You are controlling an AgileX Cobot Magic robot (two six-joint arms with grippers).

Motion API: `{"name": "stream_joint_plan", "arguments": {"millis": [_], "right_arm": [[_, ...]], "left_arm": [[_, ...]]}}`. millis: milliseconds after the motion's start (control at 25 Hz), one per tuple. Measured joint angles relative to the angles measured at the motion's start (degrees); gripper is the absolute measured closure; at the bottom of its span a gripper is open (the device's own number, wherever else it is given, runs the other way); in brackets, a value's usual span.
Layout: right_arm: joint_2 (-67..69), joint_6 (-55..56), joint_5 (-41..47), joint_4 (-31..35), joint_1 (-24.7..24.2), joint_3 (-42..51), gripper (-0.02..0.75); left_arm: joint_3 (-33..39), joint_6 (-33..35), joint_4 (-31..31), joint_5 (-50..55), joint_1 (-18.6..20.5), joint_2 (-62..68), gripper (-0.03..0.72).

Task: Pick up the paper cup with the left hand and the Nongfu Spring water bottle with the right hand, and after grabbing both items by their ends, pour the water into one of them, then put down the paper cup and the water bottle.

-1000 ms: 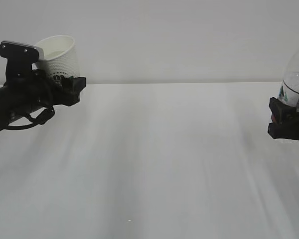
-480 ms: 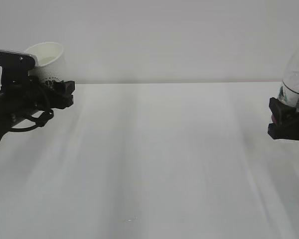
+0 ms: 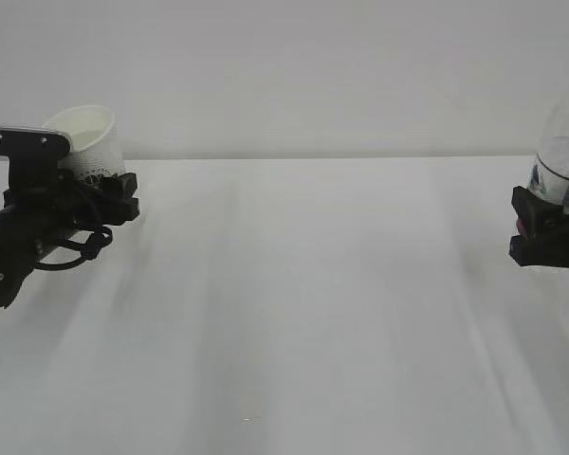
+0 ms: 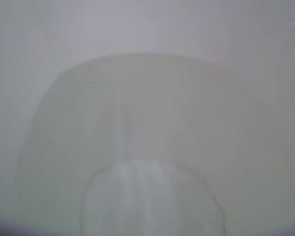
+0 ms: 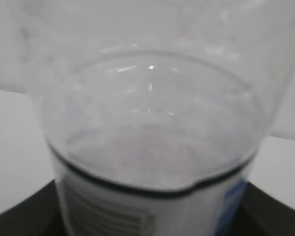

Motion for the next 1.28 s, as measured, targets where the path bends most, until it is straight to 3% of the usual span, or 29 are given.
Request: {"name": "stream_joint_plan", "arguments": {"millis": [1280], "right_arm": [[0.5,-0.2,0.0,-0.9,0.0,0.0,0.26]], "left_arm": [[-0.1,0.0,-1.1,-6.0,0.8,7.2,0.157]]}}
